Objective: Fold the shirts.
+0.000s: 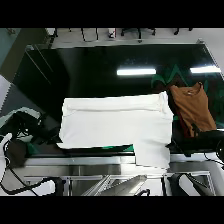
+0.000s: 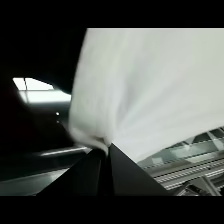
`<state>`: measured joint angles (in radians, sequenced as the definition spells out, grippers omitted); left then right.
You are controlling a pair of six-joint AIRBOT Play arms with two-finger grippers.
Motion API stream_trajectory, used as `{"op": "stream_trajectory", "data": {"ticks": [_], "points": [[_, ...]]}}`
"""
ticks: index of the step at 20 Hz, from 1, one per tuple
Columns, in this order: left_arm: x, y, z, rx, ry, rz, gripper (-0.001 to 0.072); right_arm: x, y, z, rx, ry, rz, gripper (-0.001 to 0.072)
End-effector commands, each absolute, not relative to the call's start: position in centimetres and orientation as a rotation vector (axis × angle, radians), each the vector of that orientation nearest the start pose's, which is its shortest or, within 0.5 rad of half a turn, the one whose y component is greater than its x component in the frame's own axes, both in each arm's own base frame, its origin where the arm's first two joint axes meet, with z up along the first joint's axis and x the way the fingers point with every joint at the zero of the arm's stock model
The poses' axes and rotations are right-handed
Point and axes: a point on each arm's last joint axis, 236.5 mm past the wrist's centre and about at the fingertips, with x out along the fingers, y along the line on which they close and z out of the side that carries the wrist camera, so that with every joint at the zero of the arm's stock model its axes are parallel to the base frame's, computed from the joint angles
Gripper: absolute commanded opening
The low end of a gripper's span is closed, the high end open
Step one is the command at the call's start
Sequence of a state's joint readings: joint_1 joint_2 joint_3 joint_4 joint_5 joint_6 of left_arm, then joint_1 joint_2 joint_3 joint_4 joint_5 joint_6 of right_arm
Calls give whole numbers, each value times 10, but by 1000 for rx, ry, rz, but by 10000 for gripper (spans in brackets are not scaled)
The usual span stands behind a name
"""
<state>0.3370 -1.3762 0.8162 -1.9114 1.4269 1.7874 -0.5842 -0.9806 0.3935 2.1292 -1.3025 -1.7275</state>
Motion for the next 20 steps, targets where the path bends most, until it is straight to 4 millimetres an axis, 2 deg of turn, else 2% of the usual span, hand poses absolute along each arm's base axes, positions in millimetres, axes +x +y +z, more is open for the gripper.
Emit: {"op": "stream_trajectory", "data": {"ticks": [1, 3, 4, 6, 7, 9, 12, 15, 18, 20], "points": [[201, 19, -94, -483, 1887, -44, 19, 158, 5, -84, 902, 1583, -196, 20], [205, 22, -85, -488, 1877, -39, 19, 170, 1, -76, 897, 1536, -190, 20], [211, 23, -80, -490, 1865, -45, 19, 186, 0, -68, 897, 1477, -160, 20], [243, 23, -64, -506, 1765, -57, 19, 236, 1, -39, 921, 1291, -51, 20], [265, 23, -53, -524, 1690, -63, 19, 260, 2, -25, 932, 1209, -7, 20], [306, 21, -33, -564, 1562, -90, 19, 304, 0, -8, 899, 1119, 35, 21], [348, 18, -22, -599, 1495, -126, 19, 365, 6, -9, 808, 1074, 61, 21], [388, 9, -33, -549, 1481, -160, 19, 426, 12, -14, 752, 1044, 84, 21], [426, -3, -51, -505, 1462, -184, 19, 460, 20, -32, 738, 1077, 112, 21], [440, -9, -63, -499, 1483, -197, 19, 471, 22, -46, 740, 1101, 116, 21]]}}
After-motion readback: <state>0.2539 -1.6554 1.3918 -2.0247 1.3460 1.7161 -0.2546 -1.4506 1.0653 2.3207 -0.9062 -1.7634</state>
